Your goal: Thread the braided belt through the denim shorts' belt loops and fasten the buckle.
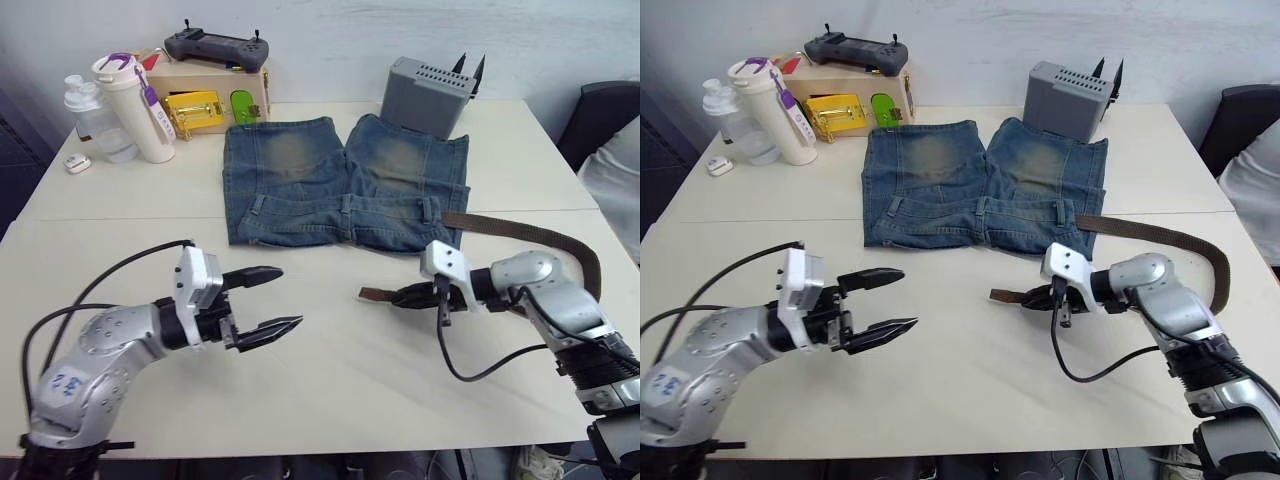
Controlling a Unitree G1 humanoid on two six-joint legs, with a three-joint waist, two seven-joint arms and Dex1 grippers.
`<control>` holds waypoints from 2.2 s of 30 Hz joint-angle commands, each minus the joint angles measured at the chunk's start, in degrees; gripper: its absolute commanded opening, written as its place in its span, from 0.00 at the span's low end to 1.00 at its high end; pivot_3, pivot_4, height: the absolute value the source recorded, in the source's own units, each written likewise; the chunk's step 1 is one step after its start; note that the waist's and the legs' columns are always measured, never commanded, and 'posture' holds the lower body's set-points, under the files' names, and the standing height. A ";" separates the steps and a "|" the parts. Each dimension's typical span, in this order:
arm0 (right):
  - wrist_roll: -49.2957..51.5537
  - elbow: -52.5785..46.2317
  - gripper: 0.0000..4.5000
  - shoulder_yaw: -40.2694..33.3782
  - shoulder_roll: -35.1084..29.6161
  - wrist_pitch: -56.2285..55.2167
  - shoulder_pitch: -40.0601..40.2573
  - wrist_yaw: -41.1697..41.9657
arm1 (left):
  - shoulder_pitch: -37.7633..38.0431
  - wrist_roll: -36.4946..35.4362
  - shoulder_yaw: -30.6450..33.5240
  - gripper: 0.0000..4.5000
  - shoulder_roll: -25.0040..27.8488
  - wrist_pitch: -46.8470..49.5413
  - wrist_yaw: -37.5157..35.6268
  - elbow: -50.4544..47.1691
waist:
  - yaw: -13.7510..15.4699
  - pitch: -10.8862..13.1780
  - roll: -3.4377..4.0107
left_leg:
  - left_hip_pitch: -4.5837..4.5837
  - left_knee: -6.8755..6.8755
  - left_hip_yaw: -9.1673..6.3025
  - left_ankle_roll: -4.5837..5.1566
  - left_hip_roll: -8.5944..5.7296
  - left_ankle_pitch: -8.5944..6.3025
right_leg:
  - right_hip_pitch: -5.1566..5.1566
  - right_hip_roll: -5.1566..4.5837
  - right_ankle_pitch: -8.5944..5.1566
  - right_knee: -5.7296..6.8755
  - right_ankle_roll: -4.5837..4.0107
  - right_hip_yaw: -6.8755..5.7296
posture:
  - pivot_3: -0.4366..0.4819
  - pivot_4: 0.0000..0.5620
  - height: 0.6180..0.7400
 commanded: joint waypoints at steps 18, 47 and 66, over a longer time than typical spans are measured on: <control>24.99 -26.18 0.00 -16.94 -3.39 27.52 3.43 -7.56 | -15.47 -4.14 -10.73 0.81 -20.90 4.58 1.22 12.99 | 0.04 0.01 -0.02 | -0.04 0.01 -0.03 -0.03 0.00 0.02 | 0.01 0.03 0.01 -0.03 0.03 -0.03 | 0.48 0.27 0.97; 61.42 -48.06 0.98 -43.65 21.91 27.02 47.51 -49.83 | -32.06 -0.28 -11.50 0.00 -25.18 8.98 -2.42 30.50 | 0.42 -0.01 -0.04 | -0.37 0.03 -0.08 -0.13 0.11 0.09 | -0.13 0.33 -0.04 -0.12 0.22 0.10 | 0.48 0.27 0.97; 50.61 -42.15 0.98 -22.21 35.07 13.06 33.20 -57.60 | -27.50 -7.46 -6.21 0.00 -17.58 24.97 4.34 20.56 | -0.06 -0.02 -0.08 | 0.04 -0.15 0.07 -0.54 0.14 0.24 | -0.10 0.54 -0.02 0.01 0.27 0.69 | 0.48 0.27 0.97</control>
